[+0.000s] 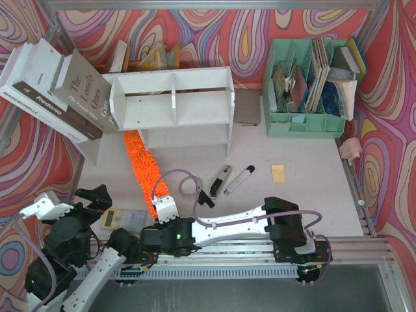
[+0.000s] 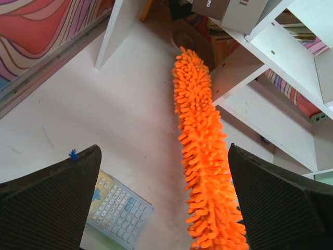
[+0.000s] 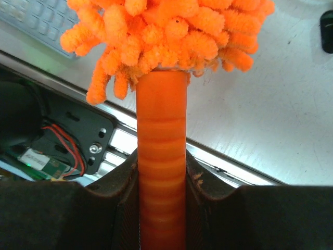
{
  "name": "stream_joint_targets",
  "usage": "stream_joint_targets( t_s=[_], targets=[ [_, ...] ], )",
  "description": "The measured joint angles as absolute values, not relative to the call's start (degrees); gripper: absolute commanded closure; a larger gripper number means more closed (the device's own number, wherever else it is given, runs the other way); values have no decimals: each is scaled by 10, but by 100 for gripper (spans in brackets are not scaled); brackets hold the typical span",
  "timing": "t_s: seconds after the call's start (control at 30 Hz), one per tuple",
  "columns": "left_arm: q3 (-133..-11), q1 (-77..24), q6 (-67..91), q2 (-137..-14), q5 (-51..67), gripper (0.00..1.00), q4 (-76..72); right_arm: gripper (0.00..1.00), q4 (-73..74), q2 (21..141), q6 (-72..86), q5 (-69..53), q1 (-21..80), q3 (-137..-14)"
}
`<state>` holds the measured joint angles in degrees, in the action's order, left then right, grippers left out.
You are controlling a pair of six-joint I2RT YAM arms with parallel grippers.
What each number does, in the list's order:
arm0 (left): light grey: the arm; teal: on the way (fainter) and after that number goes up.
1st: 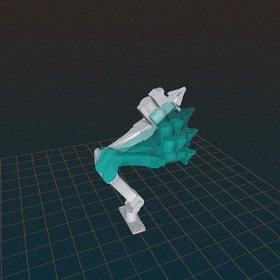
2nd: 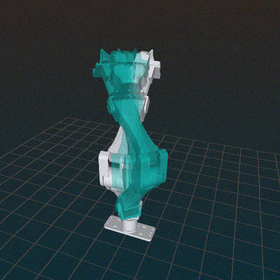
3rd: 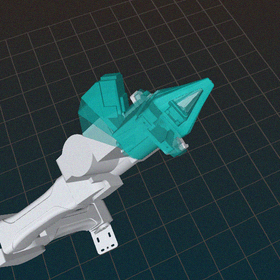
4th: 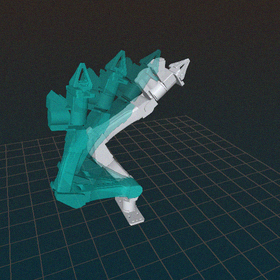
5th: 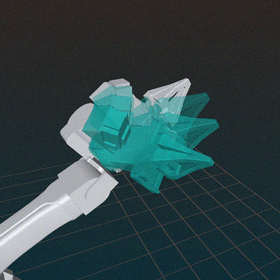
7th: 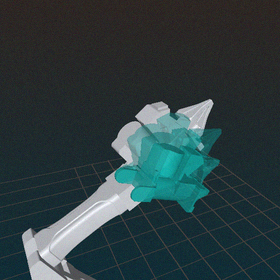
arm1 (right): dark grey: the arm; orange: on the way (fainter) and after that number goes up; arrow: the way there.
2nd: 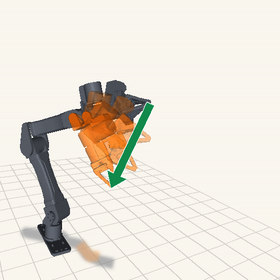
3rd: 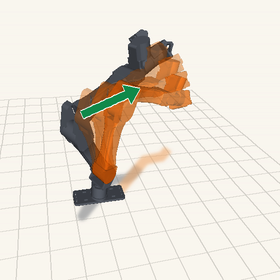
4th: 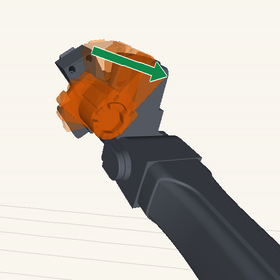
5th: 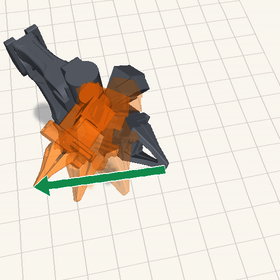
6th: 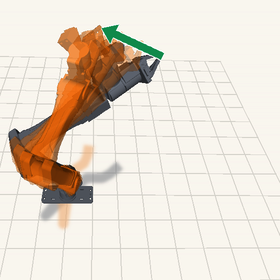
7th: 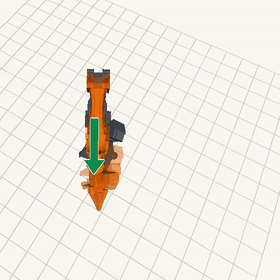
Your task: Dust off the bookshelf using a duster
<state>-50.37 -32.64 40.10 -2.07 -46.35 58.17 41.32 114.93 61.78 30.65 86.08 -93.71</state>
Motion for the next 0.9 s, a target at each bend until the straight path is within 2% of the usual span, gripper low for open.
stream_joint_targets(
  t_s=[0.27, 0.6, 0.9],
  targets=[
    [-504, -326, 401, -21, -464, 2, 582, 100, 414, 1169, 618, 274, 849, -938],
    [-504, -326, 401, -21, -464, 2, 582, 100, 408, 1146, 605, 343, 881, -938],
    [-504, -326, 401, -21, -464, 2, 582, 100, 412, 1142, 592, 328, 866, -932]
  ],
)
